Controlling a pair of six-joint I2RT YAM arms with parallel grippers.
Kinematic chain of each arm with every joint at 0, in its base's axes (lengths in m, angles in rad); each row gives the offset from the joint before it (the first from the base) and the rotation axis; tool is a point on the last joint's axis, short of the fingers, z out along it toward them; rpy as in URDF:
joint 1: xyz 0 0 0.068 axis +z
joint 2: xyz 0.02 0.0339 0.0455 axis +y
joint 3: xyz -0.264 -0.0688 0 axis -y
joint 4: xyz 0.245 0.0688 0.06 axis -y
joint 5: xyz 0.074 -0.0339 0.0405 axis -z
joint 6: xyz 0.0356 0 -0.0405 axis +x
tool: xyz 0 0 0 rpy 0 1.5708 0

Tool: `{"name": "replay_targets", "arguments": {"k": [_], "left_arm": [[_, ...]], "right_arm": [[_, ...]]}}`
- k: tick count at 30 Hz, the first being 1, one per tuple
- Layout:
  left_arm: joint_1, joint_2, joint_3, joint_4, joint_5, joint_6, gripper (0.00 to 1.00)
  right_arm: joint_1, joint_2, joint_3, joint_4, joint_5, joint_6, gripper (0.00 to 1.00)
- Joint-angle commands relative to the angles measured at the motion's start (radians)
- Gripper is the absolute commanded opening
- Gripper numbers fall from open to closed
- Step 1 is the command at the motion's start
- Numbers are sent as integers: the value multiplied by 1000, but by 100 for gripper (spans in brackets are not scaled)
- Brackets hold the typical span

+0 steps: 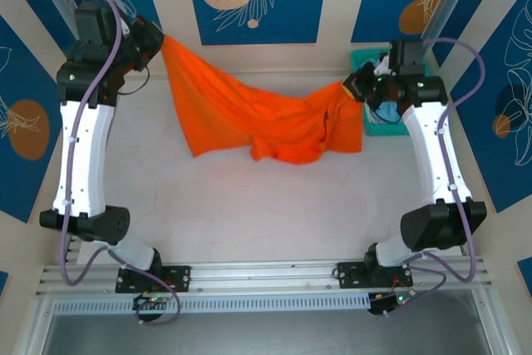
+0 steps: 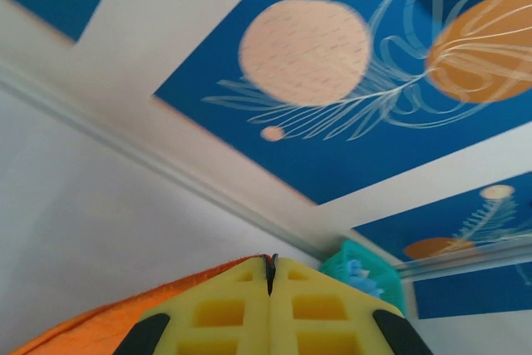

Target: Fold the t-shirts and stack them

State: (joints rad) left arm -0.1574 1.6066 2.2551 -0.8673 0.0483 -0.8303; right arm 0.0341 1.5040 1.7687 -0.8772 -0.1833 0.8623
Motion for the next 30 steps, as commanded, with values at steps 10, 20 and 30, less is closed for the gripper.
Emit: {"name": "replay_targets", "arguments": {"k": [10, 20, 30], "left_arm": [[3, -386, -567, 67, -93, -45, 0], [5, -248, -639, -6, -141, -48, 0], [-7, -193, -561, -3, -86, -44, 0]], "right_arm": [[-61, 18, -47, -50, -65, -32, 3], [6, 674, 600, -469, 28, -211, 36], [155, 137, -211, 60, -105, -95, 58]]}}
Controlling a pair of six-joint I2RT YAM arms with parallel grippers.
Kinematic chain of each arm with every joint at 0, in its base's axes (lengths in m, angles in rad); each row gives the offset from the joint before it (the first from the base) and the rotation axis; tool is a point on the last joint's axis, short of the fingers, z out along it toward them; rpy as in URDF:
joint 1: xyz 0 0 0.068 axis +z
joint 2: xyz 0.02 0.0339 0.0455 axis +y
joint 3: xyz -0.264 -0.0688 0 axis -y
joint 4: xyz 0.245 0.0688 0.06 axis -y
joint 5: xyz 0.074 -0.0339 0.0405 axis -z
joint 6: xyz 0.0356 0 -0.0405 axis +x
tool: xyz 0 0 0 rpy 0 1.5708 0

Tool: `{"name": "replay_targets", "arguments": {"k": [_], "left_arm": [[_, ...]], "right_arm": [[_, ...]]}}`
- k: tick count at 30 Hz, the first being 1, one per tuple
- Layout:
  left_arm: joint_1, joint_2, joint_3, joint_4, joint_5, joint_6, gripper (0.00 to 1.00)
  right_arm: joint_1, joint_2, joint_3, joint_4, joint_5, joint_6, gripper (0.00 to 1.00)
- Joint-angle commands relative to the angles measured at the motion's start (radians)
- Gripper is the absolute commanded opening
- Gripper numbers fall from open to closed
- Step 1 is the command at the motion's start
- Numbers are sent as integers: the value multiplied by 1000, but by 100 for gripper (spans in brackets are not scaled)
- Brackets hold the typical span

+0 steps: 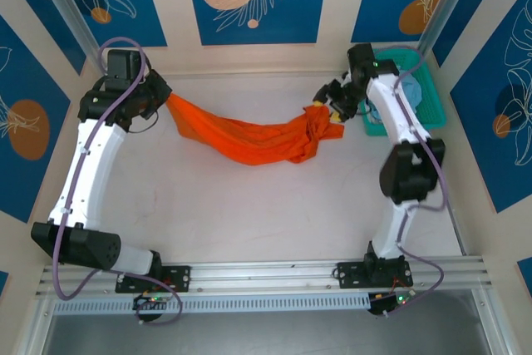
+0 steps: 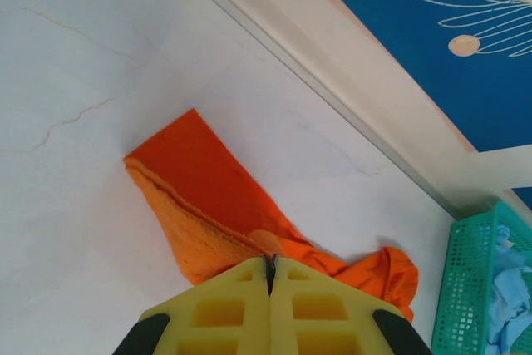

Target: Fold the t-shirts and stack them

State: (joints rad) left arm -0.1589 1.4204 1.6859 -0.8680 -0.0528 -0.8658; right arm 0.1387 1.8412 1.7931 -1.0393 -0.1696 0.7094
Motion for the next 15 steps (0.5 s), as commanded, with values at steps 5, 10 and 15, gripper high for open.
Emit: {"name": "replay_targets", "arguments": {"k": [5, 10, 15], "left_arm": [[-14, -9, 14, 0, 19, -19, 0], [-23, 12, 40, -15, 31, -21, 0], [-29, 23, 60, -25, 37, -17, 0]], "right_arm": [[219, -271, -551, 292, -108, 86, 48], [265, -178, -619, 298, -6, 127, 44], [263, -61, -543, 280, 95, 109, 45]]}}
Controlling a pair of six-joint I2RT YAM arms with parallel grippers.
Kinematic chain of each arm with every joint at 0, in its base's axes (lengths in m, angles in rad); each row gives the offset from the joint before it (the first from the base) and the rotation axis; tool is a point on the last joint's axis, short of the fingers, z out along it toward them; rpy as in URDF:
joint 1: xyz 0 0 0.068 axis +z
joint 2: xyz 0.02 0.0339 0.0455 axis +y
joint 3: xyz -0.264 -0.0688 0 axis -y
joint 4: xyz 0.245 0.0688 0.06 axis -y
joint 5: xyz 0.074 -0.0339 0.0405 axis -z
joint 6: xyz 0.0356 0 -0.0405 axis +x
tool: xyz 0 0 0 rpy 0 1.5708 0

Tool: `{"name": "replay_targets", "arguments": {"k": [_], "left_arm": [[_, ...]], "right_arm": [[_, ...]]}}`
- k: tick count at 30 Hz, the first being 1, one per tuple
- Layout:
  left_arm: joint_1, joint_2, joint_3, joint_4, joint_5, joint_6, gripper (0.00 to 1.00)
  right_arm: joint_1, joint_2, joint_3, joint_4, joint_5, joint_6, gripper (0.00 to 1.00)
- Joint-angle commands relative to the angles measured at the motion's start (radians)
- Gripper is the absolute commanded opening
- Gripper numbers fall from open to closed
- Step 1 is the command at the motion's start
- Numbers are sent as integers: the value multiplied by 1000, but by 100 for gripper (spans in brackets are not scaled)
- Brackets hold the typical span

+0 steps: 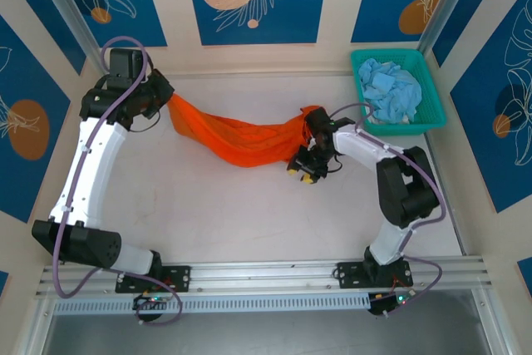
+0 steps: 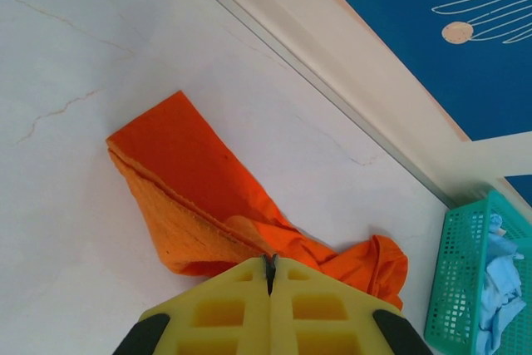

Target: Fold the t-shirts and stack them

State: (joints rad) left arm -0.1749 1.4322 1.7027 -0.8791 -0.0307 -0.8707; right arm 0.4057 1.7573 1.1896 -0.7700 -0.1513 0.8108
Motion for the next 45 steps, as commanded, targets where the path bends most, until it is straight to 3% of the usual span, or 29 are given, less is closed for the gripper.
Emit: {"name": "replay_targets", "arguments": {"k": [1, 20, 28, 31, 35, 41, 45], "left_arm": [[-13, 14, 48, -18, 15, -10, 0], [-19, -4, 27, -34, 43, 2, 0], [-20, 11, 60, -49, 27, 25, 0], [-19, 20, 76, -55, 7, 44, 0], [-17, 42, 118, -63, -36, 86, 0], [-7, 65, 192, -74, -129, 179, 0], [-5, 57, 174, -89, -183, 213, 0]], "right_arm": [[-8, 43, 71, 9, 87, 8, 45], [-10, 272, 280, -11, 215, 23, 40], [-13, 292, 306, -31, 240, -19, 6], [-29, 227, 303, -26, 156, -31, 1], [-72, 96, 349, -66, -78, -59, 0], [-250, -101, 418, -153, -430, -60, 0], [-358, -129, 362, -218, -565, -107, 0]]}}
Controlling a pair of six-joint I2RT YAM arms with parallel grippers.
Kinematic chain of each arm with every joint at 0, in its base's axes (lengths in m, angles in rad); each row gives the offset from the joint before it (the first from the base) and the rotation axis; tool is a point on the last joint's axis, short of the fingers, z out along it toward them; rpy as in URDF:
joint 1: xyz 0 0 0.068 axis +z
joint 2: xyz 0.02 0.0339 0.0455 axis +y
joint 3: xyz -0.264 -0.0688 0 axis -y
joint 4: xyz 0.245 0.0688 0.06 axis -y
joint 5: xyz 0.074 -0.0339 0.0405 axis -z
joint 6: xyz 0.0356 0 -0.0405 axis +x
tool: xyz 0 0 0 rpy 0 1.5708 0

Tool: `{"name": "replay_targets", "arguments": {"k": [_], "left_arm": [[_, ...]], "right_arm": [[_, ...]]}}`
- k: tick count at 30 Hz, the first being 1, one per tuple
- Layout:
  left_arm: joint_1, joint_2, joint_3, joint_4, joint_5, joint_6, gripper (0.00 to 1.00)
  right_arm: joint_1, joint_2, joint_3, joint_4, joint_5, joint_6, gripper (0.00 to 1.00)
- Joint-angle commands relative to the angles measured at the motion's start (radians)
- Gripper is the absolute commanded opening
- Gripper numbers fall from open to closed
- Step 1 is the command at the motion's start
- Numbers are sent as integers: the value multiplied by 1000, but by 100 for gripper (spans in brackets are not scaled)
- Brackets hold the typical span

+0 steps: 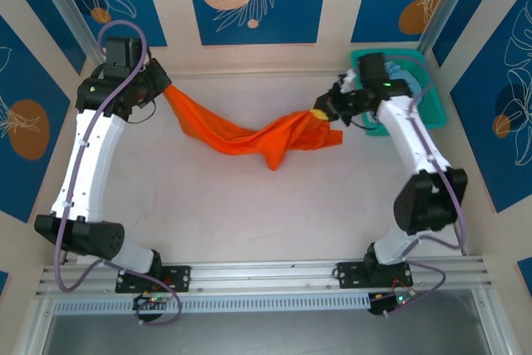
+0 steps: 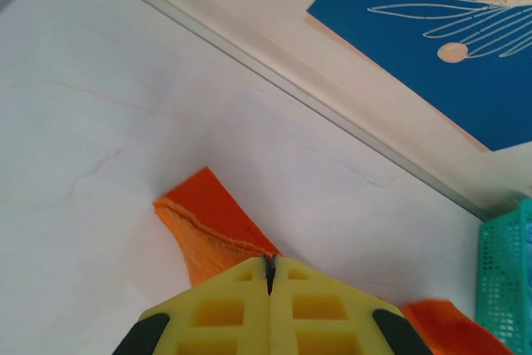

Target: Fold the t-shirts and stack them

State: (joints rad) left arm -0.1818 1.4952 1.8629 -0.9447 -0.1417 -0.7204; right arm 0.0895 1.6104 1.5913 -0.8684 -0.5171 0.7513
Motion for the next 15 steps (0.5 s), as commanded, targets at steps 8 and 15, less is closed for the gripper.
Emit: {"name": "replay_targets", "arguments": {"k": [8, 15], "left_arm": [[-14, -38, -190, 17, -12, 0, 0], [-45, -47, -257, -3, -11, -14, 0]], "right_arm": [[-66, 244, -1, -241, 12, -203, 17], [-41, 260, 1, -194, 225, -158, 51]]}}
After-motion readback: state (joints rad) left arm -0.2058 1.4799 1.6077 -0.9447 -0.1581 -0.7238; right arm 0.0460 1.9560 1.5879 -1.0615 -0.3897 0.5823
